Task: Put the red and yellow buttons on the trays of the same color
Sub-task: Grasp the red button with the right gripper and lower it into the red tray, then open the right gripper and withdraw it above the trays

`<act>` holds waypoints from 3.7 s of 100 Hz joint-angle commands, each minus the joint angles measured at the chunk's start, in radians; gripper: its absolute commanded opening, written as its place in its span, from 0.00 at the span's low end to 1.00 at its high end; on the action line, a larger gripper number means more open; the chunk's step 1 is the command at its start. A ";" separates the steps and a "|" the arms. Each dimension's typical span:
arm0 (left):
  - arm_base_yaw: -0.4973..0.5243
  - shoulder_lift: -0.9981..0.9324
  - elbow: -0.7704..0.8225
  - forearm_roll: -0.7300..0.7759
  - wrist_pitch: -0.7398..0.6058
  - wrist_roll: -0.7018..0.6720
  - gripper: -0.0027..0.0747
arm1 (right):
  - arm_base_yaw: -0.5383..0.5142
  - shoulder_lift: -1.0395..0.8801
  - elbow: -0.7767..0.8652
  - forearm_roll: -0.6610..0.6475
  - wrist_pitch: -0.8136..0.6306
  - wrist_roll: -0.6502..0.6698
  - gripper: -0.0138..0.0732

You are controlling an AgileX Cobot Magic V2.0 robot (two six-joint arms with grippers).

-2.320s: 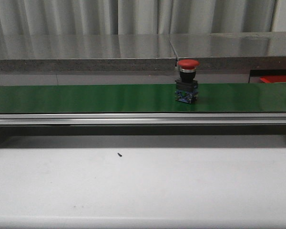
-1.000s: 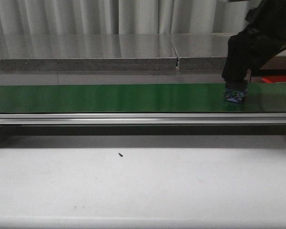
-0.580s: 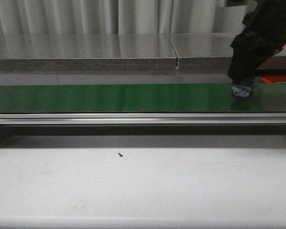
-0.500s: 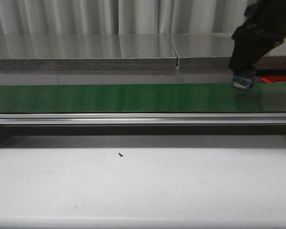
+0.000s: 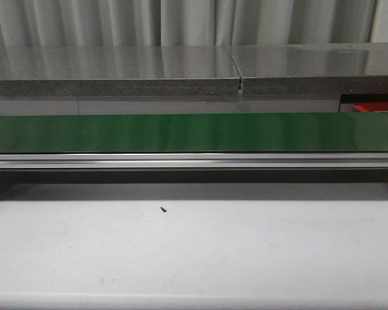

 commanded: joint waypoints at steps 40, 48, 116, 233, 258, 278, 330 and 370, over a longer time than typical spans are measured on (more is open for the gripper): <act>-0.007 0.002 -0.026 -0.013 -0.069 -0.007 0.01 | -0.072 0.170 -0.128 0.034 -0.059 0.044 0.31; -0.007 0.002 -0.026 -0.013 -0.069 -0.007 0.01 | -0.072 0.189 -0.135 0.042 -0.058 0.045 0.31; -0.007 0.002 -0.026 -0.013 -0.069 -0.007 0.01 | -0.074 0.174 -0.137 0.048 -0.057 0.045 0.85; -0.007 0.002 -0.026 -0.013 -0.069 -0.007 0.01 | 0.240 -0.963 0.692 -0.112 -0.260 0.292 0.85; -0.007 0.002 -0.026 -0.013 -0.069 -0.007 0.01 | 0.240 -1.264 1.041 -0.104 -0.269 0.292 0.85; -0.007 0.002 -0.026 -0.013 -0.069 -0.007 0.01 | 0.240 -1.435 1.161 -0.104 -0.242 0.292 0.84; -0.007 0.002 -0.026 -0.013 -0.069 -0.007 0.01 | 0.240 -1.493 1.171 -0.104 -0.238 0.292 0.05; -0.007 0.010 -0.038 -0.013 -0.007 -0.007 0.02 | 0.240 -1.493 1.171 -0.104 -0.238 0.292 0.05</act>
